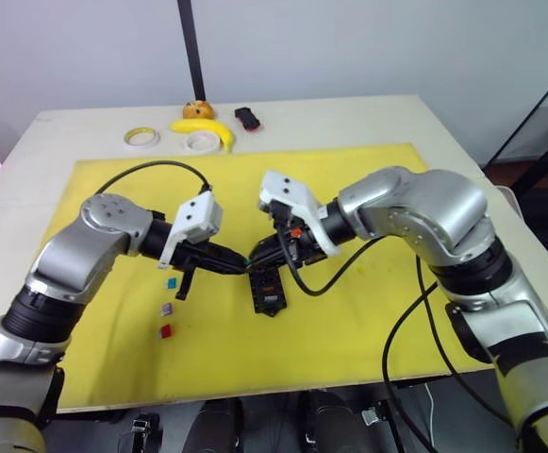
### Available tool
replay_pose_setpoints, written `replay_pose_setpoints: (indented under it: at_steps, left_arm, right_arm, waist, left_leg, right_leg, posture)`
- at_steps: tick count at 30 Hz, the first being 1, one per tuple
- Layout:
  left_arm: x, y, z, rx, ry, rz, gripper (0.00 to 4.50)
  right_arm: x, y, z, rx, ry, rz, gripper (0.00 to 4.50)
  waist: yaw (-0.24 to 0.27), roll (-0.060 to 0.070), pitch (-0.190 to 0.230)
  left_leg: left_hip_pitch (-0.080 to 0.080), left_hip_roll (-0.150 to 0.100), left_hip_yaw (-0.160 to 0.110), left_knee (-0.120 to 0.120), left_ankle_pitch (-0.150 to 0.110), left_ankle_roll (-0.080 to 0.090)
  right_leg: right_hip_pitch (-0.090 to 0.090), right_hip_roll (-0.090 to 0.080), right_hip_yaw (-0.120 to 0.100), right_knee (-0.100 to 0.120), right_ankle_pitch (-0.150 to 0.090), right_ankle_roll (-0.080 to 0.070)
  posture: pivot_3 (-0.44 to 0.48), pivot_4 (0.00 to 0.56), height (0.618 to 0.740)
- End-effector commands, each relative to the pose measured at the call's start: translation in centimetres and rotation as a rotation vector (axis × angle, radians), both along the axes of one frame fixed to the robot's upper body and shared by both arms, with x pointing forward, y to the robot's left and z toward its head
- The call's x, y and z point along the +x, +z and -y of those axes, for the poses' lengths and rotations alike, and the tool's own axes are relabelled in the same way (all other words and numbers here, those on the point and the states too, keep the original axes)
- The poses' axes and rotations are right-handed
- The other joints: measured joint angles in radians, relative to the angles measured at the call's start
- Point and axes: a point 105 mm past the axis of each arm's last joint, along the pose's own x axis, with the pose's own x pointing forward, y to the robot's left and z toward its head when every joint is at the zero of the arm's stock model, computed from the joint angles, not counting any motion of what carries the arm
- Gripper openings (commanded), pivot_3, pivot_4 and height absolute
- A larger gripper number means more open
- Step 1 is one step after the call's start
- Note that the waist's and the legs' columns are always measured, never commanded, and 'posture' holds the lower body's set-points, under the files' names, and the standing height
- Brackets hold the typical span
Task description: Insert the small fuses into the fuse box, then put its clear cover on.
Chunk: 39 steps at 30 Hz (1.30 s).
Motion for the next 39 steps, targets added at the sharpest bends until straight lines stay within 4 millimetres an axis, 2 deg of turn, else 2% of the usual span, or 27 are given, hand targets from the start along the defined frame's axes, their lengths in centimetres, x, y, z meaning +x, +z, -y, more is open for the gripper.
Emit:
replay_pose_setpoints:
  at_steps: [1,17,20,31,34,37,39]
  left_arm:
    - [-0.1,0.7,0.2,-0.016,-0.011,0.031,0.0]
    - [-0.1,1.0,0.4,-0.025,-0.016,0.034,0.0]
    - [-0.1,1.0,0.5,-0.027,-0.015,0.034,0.0]
    - [0.1,0.9,0.3,-0.001,0.023,0.019,0.0]
    - [-0.3,1.1,-0.2,0.009,0.037,0.015,1.0]
    - [-1.0,1.1,-1.4,0.027,0.056,0.012,2.45]
    - [-1.4,0.8,-2.3,0.042,0.078,0.007,3.38]
  right_arm:
    - [-0.3,0.9,0.0,0.014,0.018,0.048,0.84]
    - [0.0,0.3,0.0,-0.001,0.012,0.051,0.84]
    - [-0.1,0.2,0.0,-0.004,0.017,0.053,0.06]
    - [-0.1,0.3,0.2,-0.006,0.025,0.071,0.06]
    - [0.1,0.5,0.5,0.004,0.041,0.12,0.0]
    - [0.1,0.4,1.1,0.034,0.083,0.192,0.0]
    - [0.3,0.7,1.0,0.127,0.122,0.253,0.0]
  waist:
    - [0.0,0.0,0.0]
    - [0.0,0.0,0.0]
    - [0.0,0.0,0.0]
    - [0.0,0.0,0.0]
    - [0.0,0.0,0.0]
    - [-0.002,0.0,0.0]
    - [-0.003,0.0,0.0]
  left_leg:
    - [0.0,0.0,0.0,0.0,0.0,0.0]
    - [0.0,0.0,0.0,0.0,0.0,0.0]
    - [0.0,0.0,0.0,0.0,0.0,0.0]
    - [0.0,0.0,0.0,0.0,0.0,0.0]
    - [0.0,0.0,0.0,0.0,0.0,0.0]
    - [0.0,0.0,0.0,0.0,0.0,0.0]
    - [0.0,0.001,0.0,0.0,0.0,0.0]
  right_leg:
    - [0.0,0.0,0.0,0.0,0.0,0.0]
    - [0.0,0.0,0.0,0.0,0.0,0.0]
    - [0.0,0.0,0.0,0.0,0.0,0.0]
    - [0.0,0.0,0.0,0.0,0.0,0.0]
    - [0.0,0.0,0.0,0.0,0.0,0.0]
    - [0.0,0.0,0.0,0.0,0.0,0.0]
    - [0.0,0.0,0.0,0.0,0.0,0.0]
  posture:
    - [0.0,0.15,0.74]
    - [0.0,0.15,0.74]
    - [0.0,0.15,0.74]
    - [0.0,0.15,0.74]
    - [0.0,0.15,0.74]
    - [0.0,0.15,0.74]
    - [0.0,0.15,0.74]
